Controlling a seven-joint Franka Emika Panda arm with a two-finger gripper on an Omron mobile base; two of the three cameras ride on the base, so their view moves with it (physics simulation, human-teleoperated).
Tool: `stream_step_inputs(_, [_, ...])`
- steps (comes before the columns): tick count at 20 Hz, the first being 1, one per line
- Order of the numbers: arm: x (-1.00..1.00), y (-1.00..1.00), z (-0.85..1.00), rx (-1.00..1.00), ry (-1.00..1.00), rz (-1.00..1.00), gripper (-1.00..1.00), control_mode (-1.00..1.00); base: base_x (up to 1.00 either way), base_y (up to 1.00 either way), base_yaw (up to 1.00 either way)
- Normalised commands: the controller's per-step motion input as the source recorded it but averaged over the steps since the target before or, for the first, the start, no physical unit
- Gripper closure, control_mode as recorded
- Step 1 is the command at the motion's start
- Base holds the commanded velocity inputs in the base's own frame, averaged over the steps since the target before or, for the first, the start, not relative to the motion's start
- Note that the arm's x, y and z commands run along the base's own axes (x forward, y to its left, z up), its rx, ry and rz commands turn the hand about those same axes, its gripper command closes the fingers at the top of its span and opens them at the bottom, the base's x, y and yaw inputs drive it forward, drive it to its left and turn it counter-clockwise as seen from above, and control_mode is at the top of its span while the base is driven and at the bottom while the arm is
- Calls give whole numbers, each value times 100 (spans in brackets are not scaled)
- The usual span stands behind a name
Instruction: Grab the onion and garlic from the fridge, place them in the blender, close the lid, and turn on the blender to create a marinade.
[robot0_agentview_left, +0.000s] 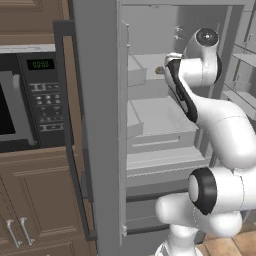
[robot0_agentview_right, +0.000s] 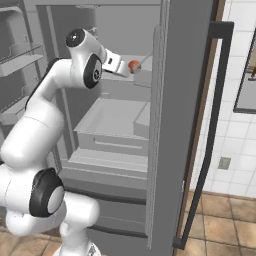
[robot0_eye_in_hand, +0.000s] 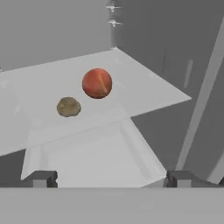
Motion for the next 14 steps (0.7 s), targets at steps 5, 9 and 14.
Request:
stream_step_inputs(5, [60, -3, -1, 1, 7, 2, -100, -100, 0, 0, 0])
stream_step_inputs(9, [42, -23, 0, 0, 4, 8, -100, -100, 0, 0, 0])
stream_step_inputs(14, [40, -16, -2, 0, 12, 8, -100, -100, 0, 0, 0])
